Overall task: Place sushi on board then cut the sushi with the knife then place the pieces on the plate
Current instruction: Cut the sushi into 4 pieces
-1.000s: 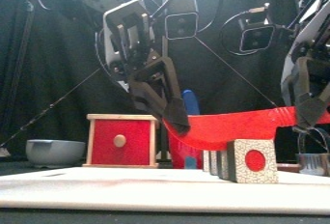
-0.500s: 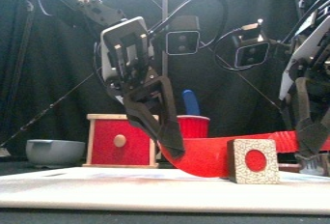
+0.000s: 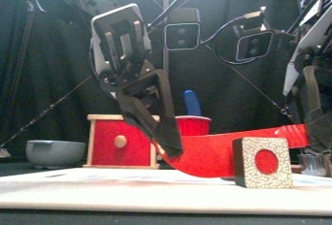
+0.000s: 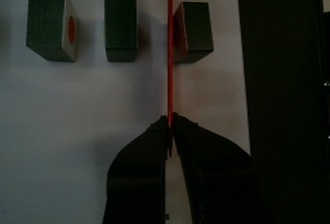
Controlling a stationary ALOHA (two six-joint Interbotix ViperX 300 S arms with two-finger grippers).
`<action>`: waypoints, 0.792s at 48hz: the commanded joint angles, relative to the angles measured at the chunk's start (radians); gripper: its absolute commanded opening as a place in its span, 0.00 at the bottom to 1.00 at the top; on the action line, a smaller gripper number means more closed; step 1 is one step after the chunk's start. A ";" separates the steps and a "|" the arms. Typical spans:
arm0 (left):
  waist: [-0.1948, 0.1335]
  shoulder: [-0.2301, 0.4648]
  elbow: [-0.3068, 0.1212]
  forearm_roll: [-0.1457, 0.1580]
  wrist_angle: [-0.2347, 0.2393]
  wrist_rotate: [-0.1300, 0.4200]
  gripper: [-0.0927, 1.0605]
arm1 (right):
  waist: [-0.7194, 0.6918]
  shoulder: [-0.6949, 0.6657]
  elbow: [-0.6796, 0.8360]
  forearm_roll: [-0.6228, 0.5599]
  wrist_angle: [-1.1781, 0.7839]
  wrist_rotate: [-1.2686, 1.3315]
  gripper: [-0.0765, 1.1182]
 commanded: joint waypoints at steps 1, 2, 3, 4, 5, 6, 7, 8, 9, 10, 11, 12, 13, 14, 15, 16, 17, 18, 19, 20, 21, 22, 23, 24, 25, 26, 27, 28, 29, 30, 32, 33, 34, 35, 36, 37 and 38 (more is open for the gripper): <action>-0.011 -0.035 -0.011 0.000 0.005 0.000 0.50 | 0.005 -0.029 -0.008 -0.003 0.011 0.002 0.34; -0.011 -0.037 -0.011 0.003 0.005 0.000 0.50 | 0.003 -0.032 -0.009 -0.005 0.012 0.002 0.34; -0.011 -0.044 -0.009 0.006 0.005 0.002 0.50 | 0.003 -0.035 -0.008 -0.008 0.014 0.002 0.34; -0.011 -0.048 -0.009 0.009 0.003 0.002 0.50 | 0.003 -0.041 -0.008 -0.011 0.015 0.002 0.34; -0.009 -0.052 -0.008 0.012 0.003 0.002 0.50 | 0.003 -0.046 -0.008 -0.015 0.020 0.002 0.34; -0.009 -0.057 -0.006 0.015 0.002 0.002 0.50 | 0.002 -0.052 -0.008 -0.018 0.021 0.002 0.34; -0.006 -0.061 -0.006 0.020 0.003 0.002 0.50 | 0.002 -0.057 -0.006 -0.021 0.025 0.002 0.34; -0.006 -0.066 -0.006 0.025 0.002 0.002 0.50 | 0.002 -0.063 -0.006 -0.026 0.028 0.002 0.34; -0.003 -0.071 -0.005 0.029 0.002 0.002 0.50 | 0.002 -0.069 -0.006 -0.031 0.029 0.002 0.34; -0.003 -0.075 -0.005 0.035 0.002 0.002 0.50 | 0.000 -0.080 -0.006 -0.035 0.032 0.002 0.34; -0.002 -0.080 -0.006 0.038 0.002 0.002 0.50 | -0.002 -0.086 -0.006 -0.040 0.034 0.002 0.34; -0.002 -0.084 -0.005 0.044 0.003 0.002 0.50 | -0.005 -0.092 -0.006 -0.044 0.035 0.002 0.34; 0.000 -0.092 -0.005 0.055 0.002 0.002 0.50 | -0.008 -0.100 -0.006 -0.049 0.035 0.002 0.34; 0.000 -0.097 -0.005 0.061 0.002 0.002 0.50 | -0.012 -0.106 -0.006 -0.054 0.037 0.002 0.34; 0.002 -0.101 -0.005 0.069 0.002 0.003 0.50 | -0.015 -0.114 -0.006 -0.058 0.037 0.002 0.34; 0.002 -0.106 -0.005 0.077 0.002 0.003 0.50 | -0.020 -0.121 -0.005 -0.063 0.038 0.002 0.34; 0.002 -0.112 -0.005 0.084 0.003 0.003 0.50 | -0.023 -0.127 -0.005 -0.064 0.041 0.002 0.34; 0.003 -0.118 -0.005 0.092 0.003 0.005 0.50 | -0.028 -0.133 -0.005 -0.069 0.043 0.002 0.34; 0.005 -0.123 -0.005 0.101 0.002 0.005 0.50 | -0.032 -0.141 -0.003 -0.072 0.046 0.002 0.34; 0.006 -0.127 -0.005 0.110 0.002 0.005 0.50 | -0.035 -0.149 -0.002 -0.077 0.048 0.002 0.34; 0.008 -0.135 -0.003 0.124 0.002 0.003 0.50 | -0.041 -0.161 0.000 -0.084 0.052 0.002 0.34; 0.009 -0.140 -0.003 0.133 0.002 0.003 0.50 | -0.048 -0.169 0.000 -0.091 0.055 0.002 0.34; 0.011 -0.146 -0.003 0.146 0.002 0.002 0.50 | -0.052 -0.175 0.002 -0.097 0.058 0.002 0.34; 0.012 -0.149 -0.002 0.153 -0.002 0.002 0.50 | -0.060 -0.186 0.002 -0.104 0.060 0.002 0.34; 0.017 -0.155 -0.002 0.161 -0.003 0.000 0.50 | -0.064 -0.192 0.003 -0.110 0.061 0.002 0.34; 0.018 -0.160 0.002 0.167 -0.008 0.000 0.50 | -0.071 -0.198 0.003 -0.115 0.061 0.002 0.34; 0.023 -0.166 0.005 0.173 -0.014 0.000 0.50 | -0.075 -0.206 0.002 -0.121 0.061 0.002 0.34; 0.029 -0.175 0.006 0.178 -0.028 0.000 0.50 | -0.081 -0.212 0.002 -0.127 0.061 0.002 0.34; 0.035 -0.179 0.009 0.179 -0.038 0.000 0.50 | -0.084 -0.218 0.002 -0.133 0.061 0.002 0.34; 0.041 -0.186 0.012 0.183 -0.052 0.002 0.51 | -0.089 -0.222 0.002 -0.137 0.061 0.002 0.34; 0.055 -0.198 0.020 0.186 -0.084 0.002 0.51 | -0.095 -0.233 0.002 -0.144 0.061 0.002 0.34; 0.061 -0.202 0.026 0.184 -0.101 0.002 0.51 | -0.100 -0.238 0.002 -0.147 0.061 0.002 0.34; 0.069 -0.209 0.031 0.184 -0.123 0.002 0.52 | -0.103 -0.242 0.002 -0.149 0.061 0.002 0.34; 0.074 -0.212 0.037 0.186 -0.143 0.003 0.52 | -0.107 -0.249 0.003 -0.153 0.061 0.002 0.34; 0.078 -0.216 0.043 0.186 -0.164 0.005 0.52 | -0.110 -0.252 0.003 -0.156 0.061 0.002 0.34; 0.084 -0.219 0.051 0.186 -0.184 0.005 0.52 | -0.115 -0.255 0.003 -0.158 0.061 0.000 0.34; 0.089 -0.222 0.060 0.184 -0.206 0.006 0.52 | -0.118 -0.258 0.003 -0.163 0.063 0.000 0.34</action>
